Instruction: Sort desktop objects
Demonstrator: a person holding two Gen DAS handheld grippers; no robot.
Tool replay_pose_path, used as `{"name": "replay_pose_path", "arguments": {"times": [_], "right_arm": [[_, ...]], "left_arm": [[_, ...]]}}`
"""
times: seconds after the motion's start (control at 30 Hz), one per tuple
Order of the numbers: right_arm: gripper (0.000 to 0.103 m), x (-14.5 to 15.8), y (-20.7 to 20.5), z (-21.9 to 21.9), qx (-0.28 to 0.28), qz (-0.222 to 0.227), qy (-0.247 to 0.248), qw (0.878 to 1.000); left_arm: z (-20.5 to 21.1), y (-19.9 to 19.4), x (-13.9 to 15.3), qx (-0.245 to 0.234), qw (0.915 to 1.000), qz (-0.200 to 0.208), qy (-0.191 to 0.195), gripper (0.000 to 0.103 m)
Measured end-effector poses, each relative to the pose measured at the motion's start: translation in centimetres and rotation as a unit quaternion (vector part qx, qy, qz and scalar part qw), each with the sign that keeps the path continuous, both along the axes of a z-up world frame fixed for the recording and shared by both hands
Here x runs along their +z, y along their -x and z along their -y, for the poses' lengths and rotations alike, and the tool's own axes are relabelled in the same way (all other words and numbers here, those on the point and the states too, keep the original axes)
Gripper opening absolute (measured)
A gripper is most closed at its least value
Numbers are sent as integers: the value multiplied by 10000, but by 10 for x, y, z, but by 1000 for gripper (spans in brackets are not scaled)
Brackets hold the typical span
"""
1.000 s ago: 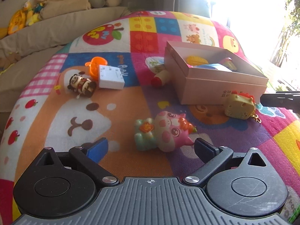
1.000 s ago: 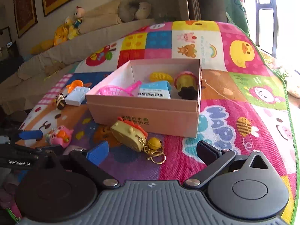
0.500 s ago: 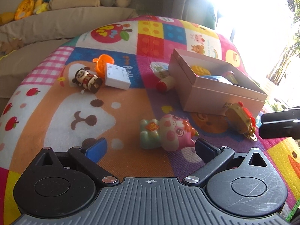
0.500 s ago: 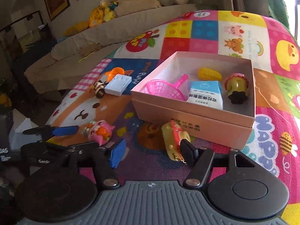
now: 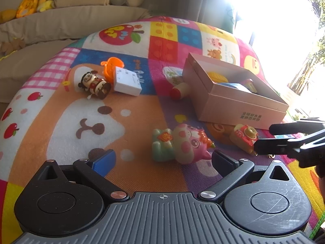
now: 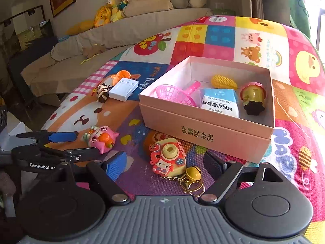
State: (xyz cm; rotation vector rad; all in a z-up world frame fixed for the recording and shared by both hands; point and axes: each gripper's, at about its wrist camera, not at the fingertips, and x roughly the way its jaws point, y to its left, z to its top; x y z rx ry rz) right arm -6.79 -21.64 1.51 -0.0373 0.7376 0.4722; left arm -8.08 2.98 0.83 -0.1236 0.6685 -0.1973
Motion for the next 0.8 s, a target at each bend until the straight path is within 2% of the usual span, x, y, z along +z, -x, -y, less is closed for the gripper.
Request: {"name": "replay_pose_path", "arguments": {"times": [0.13,0.17,0.3,0.37,0.47,0.6,0.67,0.8], "right_arm": [[81,-20,-9,-20,151,-17,391,9991],[78,-25,-12,-22,144,-14,458,9988],[76,-33,-18,-16,54,-56,410,9991],[75,-33,-15,-14,97,-11,546,9985],[76,-33,-1,-6,30,418,1264,9911],[76,-32,6,20,-807,763,1987,9737],[76,-23,11,35,-1011,769,1747,9764],[83,-6,19,37,-701,647,752,9926]], "left_arm": [[-1,-1,-1,4,10000,-32,58,103],[-1,-1,-1,6,10000,-51,66,103],[0,-2,-1,1,10000,-82,33,103],[0,-3,-2,0,10000,-91,6,103],[1,-3,-2,-6,10000,-95,-17,103],[4,-4,-2,-41,9999,-101,-99,103],[6,-4,-3,-69,9998,-101,-145,103],[7,-4,-3,-78,9997,-101,-201,103]]}}
